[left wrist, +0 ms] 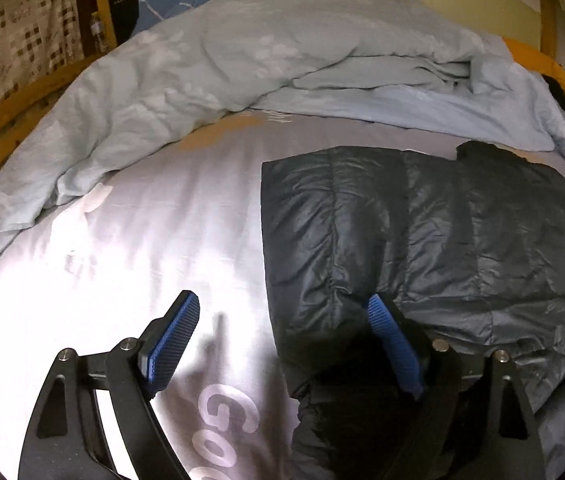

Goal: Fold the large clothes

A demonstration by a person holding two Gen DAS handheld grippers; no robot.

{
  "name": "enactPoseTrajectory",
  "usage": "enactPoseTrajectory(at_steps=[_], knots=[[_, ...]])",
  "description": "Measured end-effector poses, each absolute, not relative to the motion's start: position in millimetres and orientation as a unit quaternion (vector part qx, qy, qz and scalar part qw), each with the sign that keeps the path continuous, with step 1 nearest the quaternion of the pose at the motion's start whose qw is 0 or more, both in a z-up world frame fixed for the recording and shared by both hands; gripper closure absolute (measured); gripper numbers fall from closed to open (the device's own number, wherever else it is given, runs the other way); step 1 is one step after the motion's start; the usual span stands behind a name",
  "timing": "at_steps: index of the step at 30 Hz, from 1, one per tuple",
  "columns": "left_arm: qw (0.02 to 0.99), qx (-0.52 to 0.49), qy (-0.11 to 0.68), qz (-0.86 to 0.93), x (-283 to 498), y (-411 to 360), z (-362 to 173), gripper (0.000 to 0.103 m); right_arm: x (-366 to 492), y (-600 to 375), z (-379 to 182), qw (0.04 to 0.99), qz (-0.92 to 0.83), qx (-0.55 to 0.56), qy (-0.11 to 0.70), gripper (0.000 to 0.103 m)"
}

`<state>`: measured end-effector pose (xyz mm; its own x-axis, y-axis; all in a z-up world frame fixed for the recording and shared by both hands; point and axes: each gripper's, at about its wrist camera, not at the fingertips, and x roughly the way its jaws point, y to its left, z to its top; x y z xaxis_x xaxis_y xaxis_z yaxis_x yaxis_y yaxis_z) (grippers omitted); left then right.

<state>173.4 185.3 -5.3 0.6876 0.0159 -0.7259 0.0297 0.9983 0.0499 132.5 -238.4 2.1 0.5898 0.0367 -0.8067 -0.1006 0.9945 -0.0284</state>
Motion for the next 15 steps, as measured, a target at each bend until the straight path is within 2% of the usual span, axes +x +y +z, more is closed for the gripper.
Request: enactPoseTrajectory(at_steps=[1, 4, 10, 11, 15], knots=[[0.919, 0.021, 0.392, -0.019, 171.2, 187.2, -3.3, 0.017, 138.2, -237.6, -5.1, 0.887, 0.026, -0.054, 0.457, 0.080], [0.929, 0.003, 0.365, -0.055, 160.9, 188.8, 9.7, 0.017, 141.0, -242.6, -6.1, 0.892, 0.002, -0.062, 0.448, 0.084], [0.947, -0.014, 0.305, -0.096, 143.3, 184.9, 36.6, 0.017, 126.3, -261.5, 16.2, 0.906, -0.028, -0.045, 0.421, 0.083], [0.950, -0.013, 0.297, -0.099, 138.7, 183.2, 39.1, 0.017, 120.6, -263.9, 22.8, 0.913, -0.029, -0.039, 0.406, 0.079], [0.944, -0.006, 0.303, -0.134, 126.8, 167.3, 41.1, 0.017, 111.3, -262.2, 39.4, 0.924, 0.014, -0.002, 0.381, 0.078]])
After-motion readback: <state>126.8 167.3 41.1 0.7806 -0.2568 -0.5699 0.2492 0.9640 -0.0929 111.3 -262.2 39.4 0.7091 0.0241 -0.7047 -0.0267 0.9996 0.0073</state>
